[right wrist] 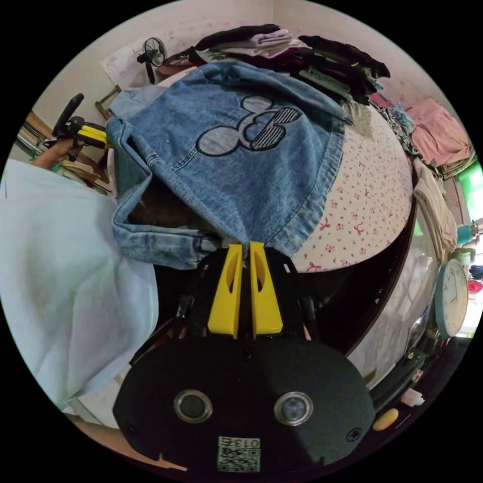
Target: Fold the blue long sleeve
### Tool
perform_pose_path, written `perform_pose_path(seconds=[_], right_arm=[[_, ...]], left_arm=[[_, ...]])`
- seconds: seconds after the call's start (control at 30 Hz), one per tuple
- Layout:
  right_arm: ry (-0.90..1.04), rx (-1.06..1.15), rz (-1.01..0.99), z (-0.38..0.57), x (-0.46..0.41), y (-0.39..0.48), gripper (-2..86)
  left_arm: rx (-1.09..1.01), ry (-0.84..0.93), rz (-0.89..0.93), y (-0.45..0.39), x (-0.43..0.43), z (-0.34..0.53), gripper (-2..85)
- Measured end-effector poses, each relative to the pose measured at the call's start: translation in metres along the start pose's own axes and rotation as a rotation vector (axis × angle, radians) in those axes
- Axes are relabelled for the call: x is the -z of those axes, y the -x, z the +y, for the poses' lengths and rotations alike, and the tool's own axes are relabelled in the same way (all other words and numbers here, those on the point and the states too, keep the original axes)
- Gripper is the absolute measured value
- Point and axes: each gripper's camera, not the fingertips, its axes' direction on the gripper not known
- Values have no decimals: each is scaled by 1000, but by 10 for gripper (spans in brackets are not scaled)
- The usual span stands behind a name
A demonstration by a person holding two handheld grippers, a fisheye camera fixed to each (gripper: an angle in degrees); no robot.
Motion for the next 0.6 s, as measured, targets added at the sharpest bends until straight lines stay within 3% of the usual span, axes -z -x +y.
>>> perform_pose_path(seconds=[0.07,0.27,0.4,0.5,0.6], right_arm=[[64,-7,23,-1,-33,6,32],[76,-4,-7,14,-17,-4,27],[-4,-146,55,23,2,-38,19],[-97,-195,114,-1,7,-55,10],[-154,-152,35,-45,-8,-54,6]], left_arm=[[11,85,10,-1,-23,-2,8],[60,22,149,13,22,20,4],[162,-173,18,20,70,22,-1],[179,-362,58,21,86,0,-2],[256,-340,26,23,68,-41,-3]])
